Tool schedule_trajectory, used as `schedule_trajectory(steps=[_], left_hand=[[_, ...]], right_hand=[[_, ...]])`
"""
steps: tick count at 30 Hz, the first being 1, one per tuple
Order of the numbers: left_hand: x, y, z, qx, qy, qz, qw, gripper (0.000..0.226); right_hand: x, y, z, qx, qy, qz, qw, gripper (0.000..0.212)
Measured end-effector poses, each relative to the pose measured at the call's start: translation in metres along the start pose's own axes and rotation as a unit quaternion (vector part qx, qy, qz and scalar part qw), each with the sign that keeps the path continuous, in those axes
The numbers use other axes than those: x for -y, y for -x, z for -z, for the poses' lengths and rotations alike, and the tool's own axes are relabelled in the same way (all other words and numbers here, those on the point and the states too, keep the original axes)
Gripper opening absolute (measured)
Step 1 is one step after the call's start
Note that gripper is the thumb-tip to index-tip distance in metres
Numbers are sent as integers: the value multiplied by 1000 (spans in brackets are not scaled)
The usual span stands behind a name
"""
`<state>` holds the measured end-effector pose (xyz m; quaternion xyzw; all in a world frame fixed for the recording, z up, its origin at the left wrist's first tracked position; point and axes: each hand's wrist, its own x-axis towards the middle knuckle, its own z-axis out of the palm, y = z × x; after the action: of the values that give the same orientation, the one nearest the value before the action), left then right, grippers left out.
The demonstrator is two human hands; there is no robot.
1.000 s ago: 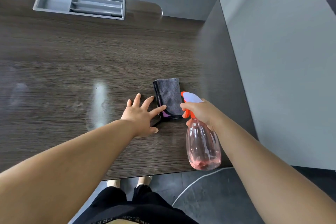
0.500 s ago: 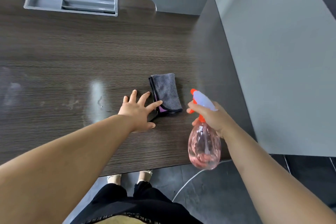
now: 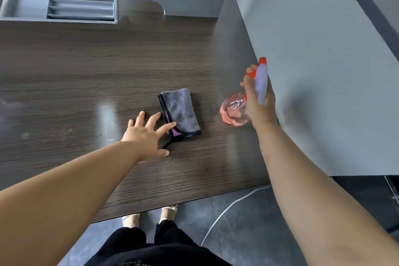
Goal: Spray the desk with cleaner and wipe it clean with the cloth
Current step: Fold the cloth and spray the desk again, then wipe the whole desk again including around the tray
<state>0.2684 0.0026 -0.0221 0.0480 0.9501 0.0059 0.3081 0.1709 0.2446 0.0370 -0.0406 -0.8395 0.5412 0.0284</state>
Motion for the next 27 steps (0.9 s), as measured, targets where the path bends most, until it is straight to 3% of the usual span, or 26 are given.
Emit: schedule_trajectory(steps=[4,7,10,13,17,22,24,27], left_hand=[[0,0,0,1,-3,0,1000,83],[0,-1,0,0,-3,-2,1000,83],[-1,0,1,1,3,-1,1000,83],[-2,1,2,-7,13,-3,1000,83],[-2,3,0,-22,28,-3,999,82],[6,5,-4,-42,77,-19,996,80],[14,8,-5,-59,127,-26,990,79],[28,11,-5,-107,221,-23,969,76]], right_hand=[[-3,-11,7,24,47,4,999,66],[-8,-3,6,16,54,26,998,76],[-33,33,-10,-110,118,-105,981,100],[-53,94,-41,-187,141,-119,965,80],[-53,118,-76,-67,176,-68,980,50],[-33,66,-106,68,222,-135,963,60],[-26,51,-109,135,250,-158,946,54],[-14,38,-92,129,177,-133,967,32]])
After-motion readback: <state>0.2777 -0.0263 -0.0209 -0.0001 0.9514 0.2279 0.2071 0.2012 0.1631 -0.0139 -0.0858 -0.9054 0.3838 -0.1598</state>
